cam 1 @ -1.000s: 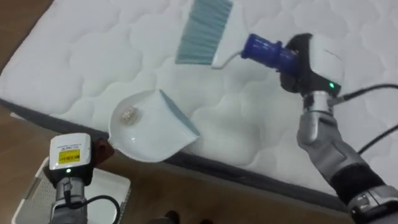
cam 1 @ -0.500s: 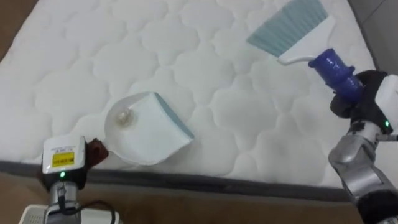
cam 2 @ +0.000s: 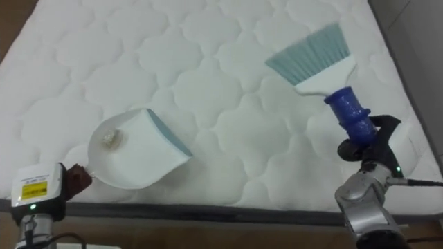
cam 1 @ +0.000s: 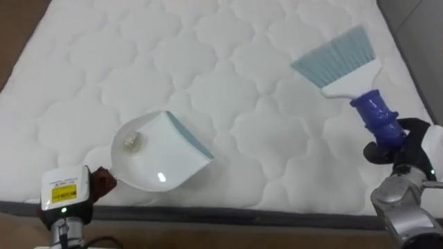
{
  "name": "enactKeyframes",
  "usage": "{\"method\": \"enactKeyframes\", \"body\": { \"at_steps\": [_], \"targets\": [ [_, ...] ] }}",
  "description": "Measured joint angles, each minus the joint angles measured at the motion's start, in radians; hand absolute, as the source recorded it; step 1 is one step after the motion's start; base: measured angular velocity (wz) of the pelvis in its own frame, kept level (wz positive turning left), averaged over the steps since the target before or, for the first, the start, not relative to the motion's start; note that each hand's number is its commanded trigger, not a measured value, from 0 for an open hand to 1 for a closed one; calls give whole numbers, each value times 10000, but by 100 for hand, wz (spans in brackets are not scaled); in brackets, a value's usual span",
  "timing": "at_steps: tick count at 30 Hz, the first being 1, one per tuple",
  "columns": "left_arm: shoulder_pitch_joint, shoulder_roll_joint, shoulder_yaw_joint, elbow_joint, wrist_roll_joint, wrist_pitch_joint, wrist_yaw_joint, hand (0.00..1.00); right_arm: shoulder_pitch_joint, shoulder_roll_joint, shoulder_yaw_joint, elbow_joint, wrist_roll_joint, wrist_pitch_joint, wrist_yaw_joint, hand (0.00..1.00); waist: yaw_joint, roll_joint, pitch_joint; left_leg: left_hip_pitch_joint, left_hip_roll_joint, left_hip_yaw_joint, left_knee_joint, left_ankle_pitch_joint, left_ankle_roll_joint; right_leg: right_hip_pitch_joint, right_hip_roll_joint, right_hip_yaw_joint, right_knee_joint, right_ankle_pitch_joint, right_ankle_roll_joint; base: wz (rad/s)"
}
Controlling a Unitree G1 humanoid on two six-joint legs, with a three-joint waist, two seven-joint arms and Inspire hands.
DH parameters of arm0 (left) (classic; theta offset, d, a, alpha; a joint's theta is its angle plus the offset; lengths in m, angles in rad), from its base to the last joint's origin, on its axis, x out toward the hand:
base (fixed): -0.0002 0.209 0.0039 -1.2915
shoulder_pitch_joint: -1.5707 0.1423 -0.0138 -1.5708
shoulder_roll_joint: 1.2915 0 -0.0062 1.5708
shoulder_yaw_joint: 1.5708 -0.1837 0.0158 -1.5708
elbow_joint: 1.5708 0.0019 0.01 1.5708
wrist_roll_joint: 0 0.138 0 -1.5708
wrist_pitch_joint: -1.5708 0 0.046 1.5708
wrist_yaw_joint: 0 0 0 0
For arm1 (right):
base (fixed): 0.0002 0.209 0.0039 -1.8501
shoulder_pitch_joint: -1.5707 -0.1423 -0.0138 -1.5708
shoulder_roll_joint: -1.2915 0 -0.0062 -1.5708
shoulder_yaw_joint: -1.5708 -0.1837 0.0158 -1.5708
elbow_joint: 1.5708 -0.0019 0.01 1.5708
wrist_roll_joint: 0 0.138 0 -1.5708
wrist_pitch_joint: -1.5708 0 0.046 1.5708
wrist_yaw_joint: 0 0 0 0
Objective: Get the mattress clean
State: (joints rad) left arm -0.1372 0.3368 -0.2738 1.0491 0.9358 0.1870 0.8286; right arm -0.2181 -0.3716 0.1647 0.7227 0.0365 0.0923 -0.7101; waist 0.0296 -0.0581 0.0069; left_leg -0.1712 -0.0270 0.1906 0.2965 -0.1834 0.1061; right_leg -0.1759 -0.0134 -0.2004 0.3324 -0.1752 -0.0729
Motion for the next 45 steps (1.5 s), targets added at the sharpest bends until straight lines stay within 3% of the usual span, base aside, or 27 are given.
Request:
{"method": "enactKeyframes", "body": {
  "at_steps": [4,9,16,26,30,34,36,41,45],
  "targets": [
    [635,-186,795,-740,97,-332,186,100,865,6,-67,-1131,251,-4,489,0,17,272,-39,556,-24,-17,-385,-5,-10,589,33,-34,-345,12,37,0],
    [1127,-234,1161,-1403,59,-433,209,100,1145,116,-315,-1533,369,-8,808,0,22,473,-38,847,-46,-19,-599,-1,-20,915,56,-68,-580,24,59,1],
    [1468,-375,1570,-2397,74,-749,253,100,1250,221,-315,-2386,823,-13,1385,0,65,520,-41,1039,-51,-79,-589,0,-22,1245,65,-203,-766,38,81,5],
    [1536,-525,1735,-2449,100,-1095,280,100,1684,357,-362,-3107,806,-47,2078,0,55,668,-23,1448,-113,-458,-564,-122,-31,1775,65,-37,-739,-56,237,12],
    [1563,-525,1811,-2868,189,-1245,-169,100,1800,353,-663,-3163,811,-48,2355,0,-41,843,-71,1271,-286,-1008,-407,-130,8,1878,23,55,-742,-109,317,35],
    [1569,-529,1810,-3334,175,-1471,-189,100,1886,354,-794,-3358,1375,-61,2478,0,-280,798,-68,1333,-559,-1922,-270,-69,63,2326,-41,124,-906,-223,456,69],
    [1591,-531,1813,-3333,173,-1496,-192,100,1898,355,-800,-3547,1549,-142,2560,0,-280,755,-53,1330,-612,-2118,-234,-55,57,2477,-34,97,-1043,-222,456,45],
    [1955,-537,1961,-3566,182,-1501,-311,100,2343,372,-784,-4214,1701,-336,3019,0,40,434,-48,1259,-728,-2682,-302,46,-23,2649,11,107,-1312,-223,455,36],
    [2089,-571,2027,-3565,205,-1511,-337,100,2627,720,-688,-4279,1628,-562,3260,0,422,361,-54,1005,-784,-3122,-161,80,-78,2662,52,-362,-1343,-223,455,35]
  ]
}}
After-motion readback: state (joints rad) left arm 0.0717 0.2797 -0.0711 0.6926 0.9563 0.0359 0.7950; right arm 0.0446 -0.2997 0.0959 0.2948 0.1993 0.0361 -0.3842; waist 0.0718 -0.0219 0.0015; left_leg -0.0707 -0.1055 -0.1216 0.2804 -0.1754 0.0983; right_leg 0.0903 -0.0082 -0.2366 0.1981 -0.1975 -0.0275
